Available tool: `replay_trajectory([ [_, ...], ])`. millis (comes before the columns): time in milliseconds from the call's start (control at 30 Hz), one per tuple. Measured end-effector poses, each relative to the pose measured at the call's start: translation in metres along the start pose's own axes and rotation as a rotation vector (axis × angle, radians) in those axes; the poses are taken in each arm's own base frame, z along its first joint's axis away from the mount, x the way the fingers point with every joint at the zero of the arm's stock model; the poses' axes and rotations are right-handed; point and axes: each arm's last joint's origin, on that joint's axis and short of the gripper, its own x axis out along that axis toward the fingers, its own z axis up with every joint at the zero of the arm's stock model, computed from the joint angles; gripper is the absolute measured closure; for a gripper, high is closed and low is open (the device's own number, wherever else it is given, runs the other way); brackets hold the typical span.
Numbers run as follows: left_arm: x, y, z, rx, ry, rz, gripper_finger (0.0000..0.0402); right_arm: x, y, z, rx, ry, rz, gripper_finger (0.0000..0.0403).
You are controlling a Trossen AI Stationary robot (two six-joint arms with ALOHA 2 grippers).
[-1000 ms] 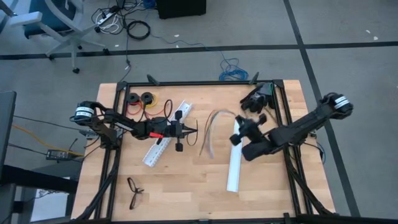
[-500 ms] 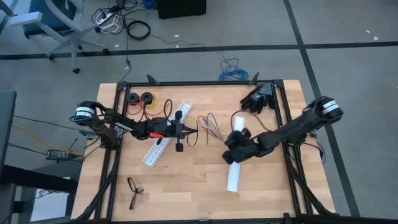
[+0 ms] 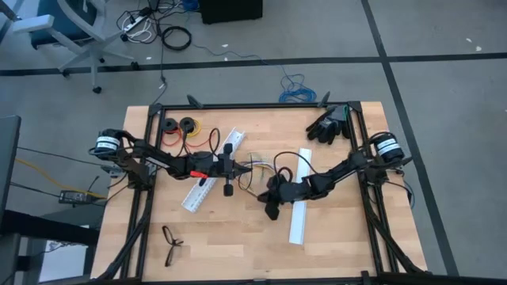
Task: Ziptie cables
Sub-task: Wrap the cable wires together using the black zip tie
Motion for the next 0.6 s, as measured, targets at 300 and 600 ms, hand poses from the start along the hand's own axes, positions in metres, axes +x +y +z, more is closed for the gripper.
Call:
replay_trajectory([
  [300,0.000,-0.002,0.000,0.003,-0.001,0.000,0.0398,0.009,-0.009,0.011,-0.049,-0.013,0.125,0.0241],
  [600,-0.002,-0.023,0.003,0.280,-0.009,-0.033,0.0398,-0.002,-0.018,0.033,-0.109,0.008,0.127,0.0200],
])
